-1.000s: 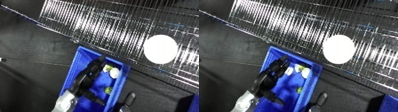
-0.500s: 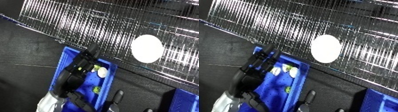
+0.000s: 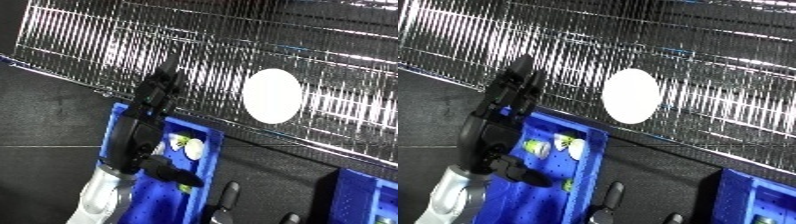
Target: Pick up the object and place it into the box
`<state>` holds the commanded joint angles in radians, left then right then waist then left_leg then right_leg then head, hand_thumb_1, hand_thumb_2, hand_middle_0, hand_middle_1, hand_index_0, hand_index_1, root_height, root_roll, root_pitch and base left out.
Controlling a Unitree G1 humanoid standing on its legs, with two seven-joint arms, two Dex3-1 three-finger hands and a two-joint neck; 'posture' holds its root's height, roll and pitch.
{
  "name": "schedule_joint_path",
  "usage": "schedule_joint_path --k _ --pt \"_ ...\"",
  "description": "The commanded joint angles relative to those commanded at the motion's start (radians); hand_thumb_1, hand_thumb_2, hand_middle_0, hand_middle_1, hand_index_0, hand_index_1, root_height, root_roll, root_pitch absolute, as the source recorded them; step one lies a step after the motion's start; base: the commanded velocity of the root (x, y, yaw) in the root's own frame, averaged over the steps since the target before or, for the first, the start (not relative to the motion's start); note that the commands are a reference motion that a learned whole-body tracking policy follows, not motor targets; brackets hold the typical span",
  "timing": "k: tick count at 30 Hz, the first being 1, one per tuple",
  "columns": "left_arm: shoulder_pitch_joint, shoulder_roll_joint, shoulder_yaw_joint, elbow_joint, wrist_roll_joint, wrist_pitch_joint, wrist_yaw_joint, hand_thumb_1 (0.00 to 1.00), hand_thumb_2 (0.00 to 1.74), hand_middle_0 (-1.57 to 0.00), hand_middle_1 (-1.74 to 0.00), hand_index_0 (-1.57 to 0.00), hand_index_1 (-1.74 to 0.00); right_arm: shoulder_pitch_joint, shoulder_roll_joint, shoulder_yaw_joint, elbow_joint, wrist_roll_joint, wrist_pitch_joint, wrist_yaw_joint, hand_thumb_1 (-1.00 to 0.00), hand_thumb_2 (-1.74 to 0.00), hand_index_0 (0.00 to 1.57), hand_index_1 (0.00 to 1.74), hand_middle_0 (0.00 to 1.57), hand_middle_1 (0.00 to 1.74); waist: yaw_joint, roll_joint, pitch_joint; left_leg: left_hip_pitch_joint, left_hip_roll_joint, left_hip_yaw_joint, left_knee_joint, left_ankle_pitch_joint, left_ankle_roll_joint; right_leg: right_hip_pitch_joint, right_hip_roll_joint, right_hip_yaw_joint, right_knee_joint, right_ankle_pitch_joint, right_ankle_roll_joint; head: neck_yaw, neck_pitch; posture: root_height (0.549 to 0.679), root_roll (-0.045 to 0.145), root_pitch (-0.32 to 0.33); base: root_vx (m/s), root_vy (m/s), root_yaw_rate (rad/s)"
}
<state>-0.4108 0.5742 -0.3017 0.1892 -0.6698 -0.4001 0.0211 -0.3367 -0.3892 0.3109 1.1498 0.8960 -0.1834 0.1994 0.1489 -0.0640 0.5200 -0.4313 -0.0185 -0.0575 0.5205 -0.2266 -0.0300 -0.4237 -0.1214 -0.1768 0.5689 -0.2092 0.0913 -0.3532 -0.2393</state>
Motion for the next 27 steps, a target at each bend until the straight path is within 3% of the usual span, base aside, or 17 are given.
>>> schedule_joint_path --k 15,27 --pt "-0.1 -0.019 -0.013 0.104 0.069 0.02 0.047 0.0 0.0 0.0 0.0 0.0 0.0 -0.027 0.001 0.021 -0.013 -0.03 0.002 -0.001 0.0 0.0 0.0 0.0 0.0 0.0 -0.04 -0.02 0.0 -0.02 0.023 0.024 0.024 -0.008 -0.0028 -0.03 0.0124 0.023 0.015 0.002 0.002 -0.034 0.026 0.652 0.019 0.099 0.0 0.023 -0.081" --pt "-0.171 -0.066 -0.06 0.208 0.09 0.034 0.067 0.0 0.0 0.0 0.0 0.0 0.0 -0.045 0.002 0.044 -0.042 -0.031 0.014 -0.023 0.0 0.0 0.0 0.0 0.0 0.0 -0.075 -0.044 0.0 -0.051 0.04 0.035 0.051 -0.02 -0.0026 -0.065 0.0283 0.035 0.035 0.002 0.0018 -0.071 0.069 0.649 0.013 0.115 0.01 0.005 -0.062"
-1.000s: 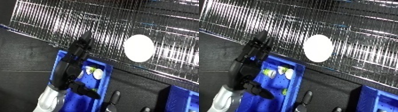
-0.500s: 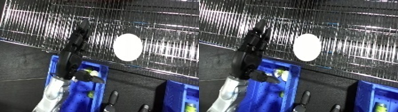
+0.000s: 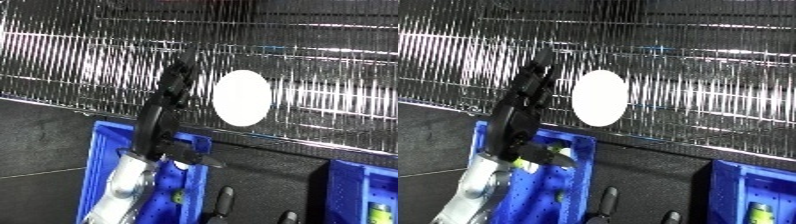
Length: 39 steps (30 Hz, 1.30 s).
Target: Pick up the object and place it into the box
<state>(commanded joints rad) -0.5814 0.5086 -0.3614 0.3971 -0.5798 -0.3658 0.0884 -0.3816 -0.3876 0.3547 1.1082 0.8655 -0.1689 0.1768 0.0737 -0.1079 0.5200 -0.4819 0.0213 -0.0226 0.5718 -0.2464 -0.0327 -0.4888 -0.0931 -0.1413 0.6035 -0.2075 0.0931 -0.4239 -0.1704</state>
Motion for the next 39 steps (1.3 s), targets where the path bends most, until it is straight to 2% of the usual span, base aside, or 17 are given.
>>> schedule_joint_path --k 10,21,30,39 --pt "-0.068 -0.015 -0.005 0.11 -0.001 -0.002 0.02 0.0 0.0 0.0 0.0 0.0 0.0 0.0 -0.003 0.019 -0.029 -0.003 0.001 -0.007 0.0 0.0 0.0 0.0 0.0 0.0 -0.032 -0.015 0.0 -0.022 0.013 0.012 0.014 -0.006 -0.0023 -0.024 0.013 0.016 0.003 0.001 0.0001 -0.022 0.029 0.648 0.011 0.13 0.01 0.018 -0.066" --pt "-0.149 -0.034 -0.015 0.207 0.02 0.02 0.024 0.0 0.0 0.0 0.0 0.0 0.0 -0.001 0.005 0.037 -0.058 0.01 -0.002 -0.019 0.0 0.0 0.0 0.0 0.0 0.0 -0.06 -0.03 0.0 -0.037 0.02 0.02 0.023 -0.011 -0.0039 -0.041 0.0224 0.026 0.005 0.003 0.0023 -0.043 0.054 0.647 0.008 0.141 0.001 0.006 -0.037" --pt "-0.194 -0.052 -0.029 0.267 0.008 0.014 0.004 0.45 0.78 -0.71 -0.78 -0.71 -0.78 -0.003 0.015 0.048 -0.065 0.016 -0.006 -0.024 0.0 0.0 0.0 0.0 0.0 0.0 -0.075 -0.032 0.0 -0.033 0.025 0.025 0.023 -0.014 -0.0072 -0.04 0.0222 0.031 0.0 0.003 0.0041 -0.061 0.064 0.647 0.01 0.142 -0.002 0.003 -0.025" --pt "-0.196 -0.05 -0.023 0.288 0.001 0.006 0.0 0.9 1.57 -1.41 -1.57 -1.41 -1.57 -0.001 0.019 0.046 -0.065 0.011 -0.008 -0.029 0.0 0.0 0.0 0.0 0.0 0.0 -0.07 -0.023 0.0 -0.015 0.019 0.023 0.01 -0.011 -0.0095 -0.026 0.0167 0.029 -0.005 -0.004 0.0017 -0.073 0.062 0.648 0.016 0.136 -0.003 -0.001 0.028"
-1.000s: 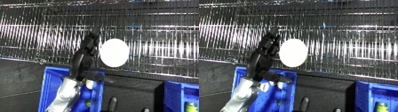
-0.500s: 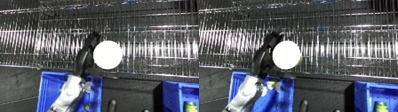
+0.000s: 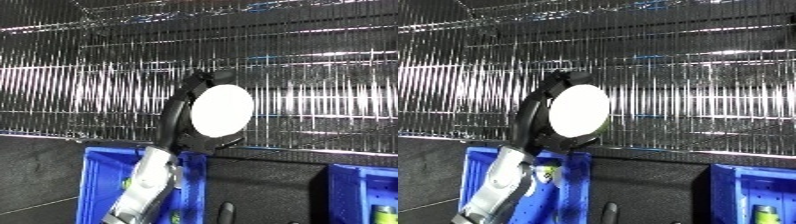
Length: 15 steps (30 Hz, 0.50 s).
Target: Pick up the object and place it into the box
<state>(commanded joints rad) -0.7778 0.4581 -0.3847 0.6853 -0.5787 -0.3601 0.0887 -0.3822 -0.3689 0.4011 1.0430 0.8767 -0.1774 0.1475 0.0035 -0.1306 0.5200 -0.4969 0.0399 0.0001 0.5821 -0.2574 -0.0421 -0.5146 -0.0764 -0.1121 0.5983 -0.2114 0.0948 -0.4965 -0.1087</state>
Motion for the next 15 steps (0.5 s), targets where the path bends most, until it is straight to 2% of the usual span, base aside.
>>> schedule_joint_path --k 8,15 --pt "0.059 0.009 0.032 -0.027 -0.047 -0.028 -0.018 0.9 1.57 -1.41 -1.57 -1.41 -1.57 0.012 0.004 -0.011 0.006 -0.003 -0.007 -0.003 0.0 0.0 0.0 0.0 0.0 0.0 0.023 0.019 0.0 0.023 -0.014 -0.009 -0.013 0.004 -0.0002 0.021 -0.0118 -0.01 0.003 -0.012 -0.0069 -0.001 0.002 0.649 0.024 0.124 -0.008 0.002 0.075" --pt "0.169 0.029 0.093 -0.124 -0.136 -0.04 -0.03 0.9 1.57 -1.41 -1.57 -1.41 -1.57 0.041 0.007 -0.037 0.025 0.007 -0.023 -0.006 0.0 0.0 0.0 0.0 0.0 0.0 0.059 0.045 0.0 0.046 -0.032 -0.027 -0.031 0.01 0.0003 0.047 -0.0274 -0.028 -0.002 -0.021 -0.0114 0.018 -0.007 0.652 0.032 0.113 -0.015 -0.001 0.142"
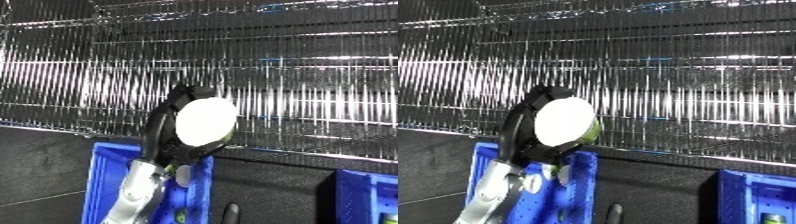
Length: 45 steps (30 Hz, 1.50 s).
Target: Pick up the object and place it into the box
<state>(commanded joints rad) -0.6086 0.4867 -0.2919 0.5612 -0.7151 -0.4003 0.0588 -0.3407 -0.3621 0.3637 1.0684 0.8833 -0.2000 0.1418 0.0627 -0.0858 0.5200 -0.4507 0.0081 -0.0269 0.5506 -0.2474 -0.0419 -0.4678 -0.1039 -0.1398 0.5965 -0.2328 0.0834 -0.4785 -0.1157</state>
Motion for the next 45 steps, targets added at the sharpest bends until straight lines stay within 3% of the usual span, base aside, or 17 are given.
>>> schedule_joint_path --k 8,14,18,22,31,40,45 --pt "0.19 0.021 0.125 -0.181 -0.105 -0.067 0.004 0.9 1.57 -1.41 -1.57 -1.41 -1.57 0.066 -0.004 -0.049 0.011 0.033 -0.034 0.007 0.0 0.0 0.0 0.0 0.0 0.0 0.06 0.032 0.0 0.013 -0.029 -0.034 -0.014 0.005 0.004 0.029 -0.0252 -0.036 -0.001 -0.012 -0.0062 -0.045 -0.025 0.654 0.04 0.105 -0.015 -0.024 0.201" --pt "0.297 0.027 0.232 -0.179 -0.168 -0.1 0.022 0.9 1.57 -1.41 -1.57 -1.41 -1.57 0.104 -0.005 -0.094 0.04 0.055 -0.056 0.039 0.0 0.0 0.0 0.0 0.0 0.0 0.102 0.045 0.0 0.028 -0.048 -0.057 -0.039 0.016 0.0052 0.056 -0.0391 -0.063 -0.005 -0.026 -0.0106 -0.166 -0.017 0.655 0.043 0.098 0.001 -0.044 0.204" --pt "0.338 0.02 0.297 -0.071 -0.223 -0.127 0.007 0.9 1.57 -1.41 -1.57 -1.41 -1.57 0.113 0.001 -0.107 0.069 0.06 -0.068 0.062 0.0 0.0 0.0 0.0 0.0 0.0 0.118 0.045 0.0 0.03 -0.051 -0.065 -0.045 0.019 0.0068 0.064 -0.0399 -0.072 0.002 -0.036 -0.0149 -0.219 -0.013 0.655 0.042 0.096 0.006 -0.033 0.132" --pt "0.363 0.017 0.337 0.06 -0.248 -0.149 0.0 0.9 1.57 -1.41 -1.57 -1.41 -1.57 0.114 0.003 -0.103 0.087 0.061 -0.065 0.07 0.0 0.0 0.0 0.0 0.0 0.0 0.125 0.038 0.0 0.027 -0.049 -0.068 -0.043 0.019 0.0062 0.066 -0.034 -0.072 0.007 -0.043 -0.0184 -0.262 -0.012 0.654 0.041 0.094 0.008 -0.003 0.071" --pt "0.363 0.024 0.397 0.353 -0.292 -0.113 -0.042 0.45 0.78 -0.71 -0.78 -0.71 -0.78 0.106 0.001 -0.08 0.127 0.044 -0.05 0.098 0.0 0.0 0.0 0.0 0.0 0.0 0.12 -0.001 0.0 0.039 -0.034 -0.07 -0.063 0.031 0.0002 0.083 -0.0135 -0.066 -0.003 -0.055 -0.0279 -0.335 -0.016 0.654 0.037 0.09 0.006 0.015 0.011" --pt "0.337 0.051 0.416 0.556 -0.296 -0.071 -0.115 0.0 0.0 0.0 0.0 0.0 0.0 0.12 -0.001 -0.071 0.143 0.029 -0.031 0.133 0.0 0.0 0.0 0.0 0.0 0.0 0.107 -0.037 0.0 0.067 -0.018 -0.068 -0.092 0.037 -0.0049 0.113 -0.0033 -0.063 -0.034 -0.056 -0.0289 -0.363 -0.027 0.656 0.034 0.082 0.012 0.013 -0.01" --pt "0.337 0.048 0.408 0.6 -0.294 -0.057 -0.151 0.0 0.0 0.0 0.0 0.0 0.0 0.121 0.002 -0.071 0.145 0.025 -0.027 0.142 0.0 0.0 0.0 0.0 0.0 0.0 0.105 -0.04 0.0 0.077 -0.019 -0.067 -0.101 0.037 -0.0058 0.125 -0.0039 -0.062 -0.051 -0.053 -0.0278 -0.349 -0.038 0.657 0.034 0.079 0.005 0.01 -0.006"
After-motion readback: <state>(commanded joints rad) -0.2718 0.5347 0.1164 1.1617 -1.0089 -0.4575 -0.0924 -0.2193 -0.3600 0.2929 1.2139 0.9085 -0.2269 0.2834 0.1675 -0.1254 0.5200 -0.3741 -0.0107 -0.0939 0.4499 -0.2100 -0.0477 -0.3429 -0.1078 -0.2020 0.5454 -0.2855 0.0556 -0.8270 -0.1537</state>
